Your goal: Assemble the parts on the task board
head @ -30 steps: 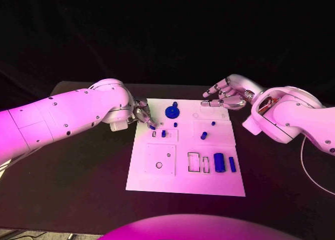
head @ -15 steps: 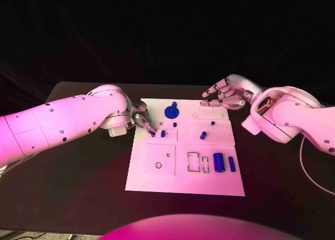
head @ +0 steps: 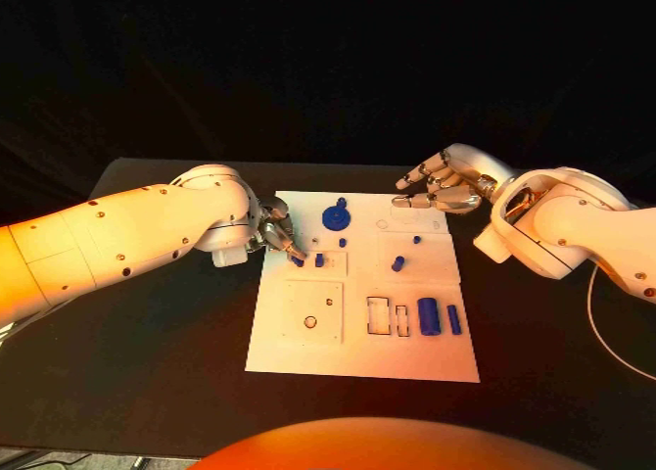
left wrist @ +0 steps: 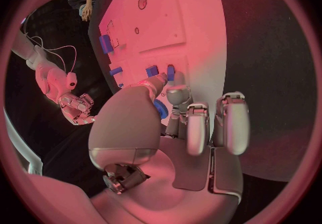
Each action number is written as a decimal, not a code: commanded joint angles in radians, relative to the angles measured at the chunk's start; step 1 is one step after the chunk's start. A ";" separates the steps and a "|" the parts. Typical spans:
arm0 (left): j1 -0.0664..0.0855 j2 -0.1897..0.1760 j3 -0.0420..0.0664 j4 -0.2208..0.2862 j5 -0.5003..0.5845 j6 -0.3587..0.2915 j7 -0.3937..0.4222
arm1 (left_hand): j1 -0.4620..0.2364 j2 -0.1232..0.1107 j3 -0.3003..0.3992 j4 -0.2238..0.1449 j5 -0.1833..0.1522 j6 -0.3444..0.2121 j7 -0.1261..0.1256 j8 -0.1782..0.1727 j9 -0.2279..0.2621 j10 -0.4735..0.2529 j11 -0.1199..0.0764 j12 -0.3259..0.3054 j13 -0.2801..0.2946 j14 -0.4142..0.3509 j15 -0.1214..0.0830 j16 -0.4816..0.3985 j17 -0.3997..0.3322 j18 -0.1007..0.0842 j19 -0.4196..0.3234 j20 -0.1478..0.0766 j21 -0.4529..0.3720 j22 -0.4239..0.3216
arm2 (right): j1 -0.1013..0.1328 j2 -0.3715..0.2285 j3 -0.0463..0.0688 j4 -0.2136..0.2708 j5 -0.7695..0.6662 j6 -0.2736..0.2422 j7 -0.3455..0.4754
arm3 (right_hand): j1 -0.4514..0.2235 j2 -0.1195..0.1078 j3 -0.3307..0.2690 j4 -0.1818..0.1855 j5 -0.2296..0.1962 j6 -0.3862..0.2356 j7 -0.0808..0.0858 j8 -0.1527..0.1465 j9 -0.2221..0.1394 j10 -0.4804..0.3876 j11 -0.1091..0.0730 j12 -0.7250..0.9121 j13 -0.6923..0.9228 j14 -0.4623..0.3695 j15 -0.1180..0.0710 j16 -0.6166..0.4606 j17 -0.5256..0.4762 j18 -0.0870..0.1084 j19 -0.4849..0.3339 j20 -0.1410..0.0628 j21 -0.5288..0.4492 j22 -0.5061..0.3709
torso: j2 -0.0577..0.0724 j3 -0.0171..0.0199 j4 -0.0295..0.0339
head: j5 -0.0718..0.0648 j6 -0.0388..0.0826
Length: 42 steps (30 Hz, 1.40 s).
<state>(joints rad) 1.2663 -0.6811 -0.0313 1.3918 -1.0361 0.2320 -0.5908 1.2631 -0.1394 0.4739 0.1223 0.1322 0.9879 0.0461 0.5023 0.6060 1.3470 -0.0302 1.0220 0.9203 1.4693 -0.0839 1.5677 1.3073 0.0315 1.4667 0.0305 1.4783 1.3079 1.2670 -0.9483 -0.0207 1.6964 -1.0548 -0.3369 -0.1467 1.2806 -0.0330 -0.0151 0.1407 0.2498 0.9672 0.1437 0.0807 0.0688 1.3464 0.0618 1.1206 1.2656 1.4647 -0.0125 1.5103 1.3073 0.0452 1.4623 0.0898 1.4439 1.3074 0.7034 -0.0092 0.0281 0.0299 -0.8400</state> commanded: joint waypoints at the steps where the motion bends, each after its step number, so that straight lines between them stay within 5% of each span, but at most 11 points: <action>1: -0.001 0.002 0.000 0.001 -0.008 0.040 -0.004 | 0.011 0.004 0.139 -0.132 0.006 0.004 -0.002 0.003 0.001 0.009 -0.001 -0.003 -0.001 0.101 0.000 0.003 0.263 -0.004 0.052 -0.005 0.005 0.172 | -0.001 0.000 0.000 0.000 -0.004 0.009 0.009 | 0.001 0.007 -0.005 -0.002 0.005 0.007 0.001 0.006 0.001 0.001 -0.005 0.006 0.001 0.084 -0.006 -0.007 0.171 0.009 -0.005 -0.005 -0.005 0.010 | 0.000 -0.0004 0.0007 | -0.001 -0.003; 21: -0.002 0.010 0.000 0.001 -0.003 0.031 -0.035 | 0.000 0.002 0.147 -0.129 0.011 0.011 -0.004 0.003 0.000 0.018 -0.003 0.006 0.009 0.101 -0.001 0.003 0.263 -0.004 0.054 -0.006 0.006 0.174 | -0.001 0.000 0.000 0.002 -0.004 0.009 0.010 | 0.001 0.007 -0.005 -0.002 0.005 0.007 0.001 0.006 0.001 0.001 -0.005 0.006 0.001 0.084 -0.006 -0.007 0.171 0.009 -0.005 -0.005 -0.005 0.010 | 0.000 -0.0001 0.0008 | 0.003 -0.008; 42: -0.002 0.048 -0.004 -0.026 0.028 0.026 -0.087 | -0.133 -0.008 0.097 -0.060 0.023 0.069 -0.035 0.010 0.002 0.050 -0.025 0.040 0.053 0.101 -0.019 0.003 0.263 -0.009 0.064 -0.020 0.021 0.193 | -0.001 0.000 0.000 0.000 0.030 0.018 0.016 | 0.002 0.009 -0.007 -0.001 0.005 0.008 0.001 0.006 0.001 0.001 -0.005 0.005 0.000 0.084 -0.006 -0.008 0.169 0.009 -0.005 -0.005 -0.006 0.009 | 0.000 0.0001 -0.0002 | 0.002 -0.014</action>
<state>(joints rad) 1.2697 -0.6387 -0.0312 1.3633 -1.0231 0.2394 -0.6660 1.1386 -0.1476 0.5677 0.0671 0.1562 1.0344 0.0278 0.5147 0.6101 1.3889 -0.0573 1.0577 0.9722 1.4657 -0.0947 1.5677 1.3077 0.0315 1.4668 0.0160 1.4937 1.3075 1.2667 -0.9489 -0.0205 1.6964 -1.0405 -0.3346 -0.1422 1.2806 -0.0330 -0.0177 0.1380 0.2498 0.9672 0.1437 0.0807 0.0688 1.3464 0.0618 1.1206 1.2655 1.4647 -0.0124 1.5048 1.3077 0.0452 1.4624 0.0898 1.4439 1.3079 0.7031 -0.0088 0.0287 0.0319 -0.8532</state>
